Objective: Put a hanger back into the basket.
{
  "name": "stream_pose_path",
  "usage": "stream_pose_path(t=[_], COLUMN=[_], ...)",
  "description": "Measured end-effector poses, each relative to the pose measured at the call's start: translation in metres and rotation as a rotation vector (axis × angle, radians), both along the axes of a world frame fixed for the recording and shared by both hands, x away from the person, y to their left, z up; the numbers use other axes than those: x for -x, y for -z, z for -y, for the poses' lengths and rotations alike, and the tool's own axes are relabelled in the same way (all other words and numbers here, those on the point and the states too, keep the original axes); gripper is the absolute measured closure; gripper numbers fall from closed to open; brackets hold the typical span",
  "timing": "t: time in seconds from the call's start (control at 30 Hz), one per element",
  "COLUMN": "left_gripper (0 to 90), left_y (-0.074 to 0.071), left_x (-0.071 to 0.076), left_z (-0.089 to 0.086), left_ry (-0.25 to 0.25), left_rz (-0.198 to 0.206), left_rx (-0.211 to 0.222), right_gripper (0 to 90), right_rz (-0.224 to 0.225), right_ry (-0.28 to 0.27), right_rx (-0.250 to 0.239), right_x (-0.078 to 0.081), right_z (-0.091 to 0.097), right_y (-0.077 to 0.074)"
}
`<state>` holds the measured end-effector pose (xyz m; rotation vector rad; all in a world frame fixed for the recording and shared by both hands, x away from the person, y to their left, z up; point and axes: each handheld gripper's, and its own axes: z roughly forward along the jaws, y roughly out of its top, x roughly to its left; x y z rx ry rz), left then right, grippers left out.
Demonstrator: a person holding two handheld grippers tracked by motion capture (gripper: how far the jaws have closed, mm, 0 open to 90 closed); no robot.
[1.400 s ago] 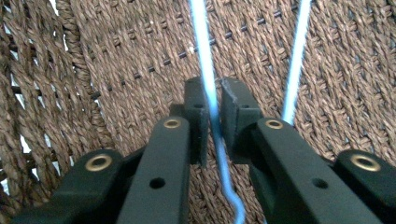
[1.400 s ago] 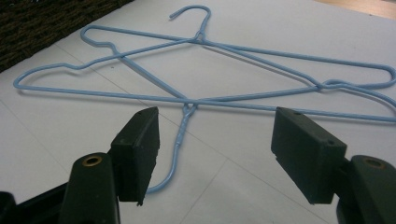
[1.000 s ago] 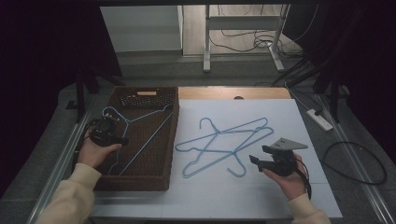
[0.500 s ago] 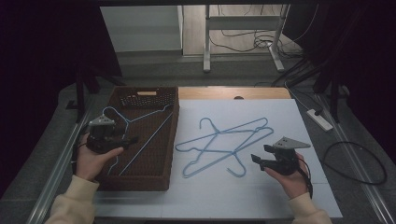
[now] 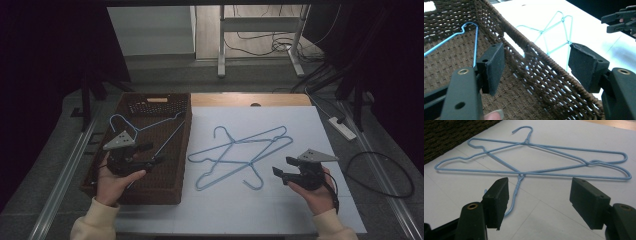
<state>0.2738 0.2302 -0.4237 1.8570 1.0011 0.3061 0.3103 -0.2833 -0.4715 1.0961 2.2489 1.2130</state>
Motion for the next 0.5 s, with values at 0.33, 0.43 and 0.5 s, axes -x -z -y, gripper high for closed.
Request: stream_pose_path(t=[0.33, 0.43, 0.5], left_gripper=[29.6, 29.6, 29.7], left_y=[0.013, 0.015, 0.015], left_x=[0.008, 0.009, 0.009], left_z=[0.011, 0.013, 0.015], left_ry=[0.027, 0.033, 0.039], left_rz=[-0.008, -0.007, -0.004], left_rx=[0.005, 0.005, 0.002], right_gripper=[32.7, 32.8, 32.9], right_rz=[0.008, 0.010, 0.011], right_ry=[-0.015, -0.017, -0.018], right_rx=[-0.019, -0.019, -0.020], right_x=[0.002, 0.003, 0.003], right_z=[0.002, 0.002, 0.002], right_y=[-0.001, -0.002, -0.002])
